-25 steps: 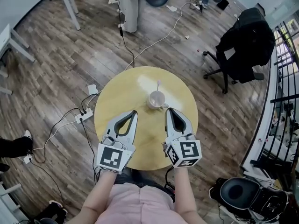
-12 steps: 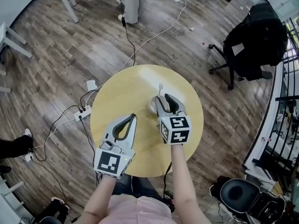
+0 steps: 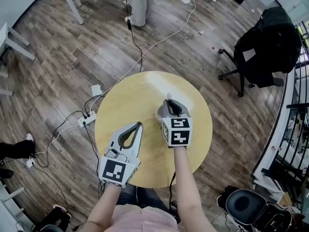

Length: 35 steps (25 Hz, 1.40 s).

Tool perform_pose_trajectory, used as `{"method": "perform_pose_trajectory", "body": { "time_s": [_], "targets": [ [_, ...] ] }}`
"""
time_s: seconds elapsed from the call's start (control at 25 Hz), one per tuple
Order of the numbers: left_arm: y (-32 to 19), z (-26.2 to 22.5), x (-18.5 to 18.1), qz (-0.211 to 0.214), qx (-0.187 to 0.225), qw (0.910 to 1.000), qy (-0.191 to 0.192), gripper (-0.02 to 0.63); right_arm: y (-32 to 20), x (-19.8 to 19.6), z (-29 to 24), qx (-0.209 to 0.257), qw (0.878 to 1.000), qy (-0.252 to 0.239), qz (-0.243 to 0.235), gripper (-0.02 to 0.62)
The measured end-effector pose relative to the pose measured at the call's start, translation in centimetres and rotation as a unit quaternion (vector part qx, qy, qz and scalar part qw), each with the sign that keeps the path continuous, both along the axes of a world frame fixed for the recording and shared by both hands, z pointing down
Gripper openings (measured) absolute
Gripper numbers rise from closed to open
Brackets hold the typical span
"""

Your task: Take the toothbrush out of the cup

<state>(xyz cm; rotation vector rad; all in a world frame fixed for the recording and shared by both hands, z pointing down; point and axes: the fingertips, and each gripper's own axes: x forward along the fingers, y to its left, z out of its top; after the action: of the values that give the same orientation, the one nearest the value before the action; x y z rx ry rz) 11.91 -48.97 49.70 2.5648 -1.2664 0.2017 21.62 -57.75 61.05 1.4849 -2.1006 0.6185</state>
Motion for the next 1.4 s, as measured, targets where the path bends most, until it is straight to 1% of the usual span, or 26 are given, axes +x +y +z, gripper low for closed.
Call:
{"method": "perform_pose_trajectory", "body": {
  "time_s": [0.08, 0.24, 0.4, 0.48, 0.56, 0.72, 0.88, 1.0, 1.16, 1.28, 1.4],
  "targets": [
    [0.1, 0.3, -0.3, 0.003, -0.013, 0.9998, -0.014, -0.005, 0.1, 0.1, -0.3, 0.002, 1.0, -0.008, 0.002, 0.018],
    [-0.4, -1.1, -0.4, -0.002, 0.015, 0.9998, 0.012, -0.005, 0.4, 0.3, -2.1, 0.029, 0.999, -0.019, 0.006, 0.018],
    [-0.4, -2.9, -0.9, -0.002, 0.033, 0.9993, 0.016, -0.005, 1.2, 0.2, -5.5, 0.071, 0.996, -0.042, 0.017, 0.018],
    [-0.1, -3.9, -1.1, 0.002, 0.037, 0.9993, 0.01, -0.005, 2.2, 0.3, -7.8, 0.099, 0.993, -0.059, 0.023, 0.018],
    [0.1, -5.0, -1.2, 0.006, 0.05, 0.9987, 0.011, -0.005, 3.5, 0.3, -10.3, 0.13, 0.989, -0.07, 0.026, 0.018],
    [1.0, -7.1, -2.0, 0.009, 0.066, 0.9977, 0.008, -0.005, 6.9, 0.3, -14.8, 0.183, 0.98, -0.075, 0.035, 0.018],
    [2.3, -10.1, -1.7, 0.011, 0.08, 0.9962, 0.032, -0.005, 10.3, 1.2, -18.7, 0.222, 0.971, -0.081, 0.048, 0.018],
    [3.7, -12.4, -1.4, 0.023, 0.108, 0.9934, 0.03, -0.005, 12.5, 1.5, -21.2, 0.248, 0.963, -0.09, 0.053, 0.018],
    [5.5, -14.4, -2.1, 0.027, 0.139, 0.9896, 0.025, -0.005, 15.4, 0.5, -24.1, 0.283, 0.953, -0.098, 0.051, 0.018],
    [6.8, -15.8, -2.6, 0.024, 0.16, 0.9864, 0.029, -0.005, 17.6, -0.6, -24.9, 0.294, 0.95, -0.096, 0.035, 0.018],
    [8.2, -17.6, -2.9, 0.019, 0.195, 0.9797, 0.044, -0.005, 19.6, -1.8, -24.9, 0.294, 0.951, -0.094, 0.021, 0.018]
  ]
}}
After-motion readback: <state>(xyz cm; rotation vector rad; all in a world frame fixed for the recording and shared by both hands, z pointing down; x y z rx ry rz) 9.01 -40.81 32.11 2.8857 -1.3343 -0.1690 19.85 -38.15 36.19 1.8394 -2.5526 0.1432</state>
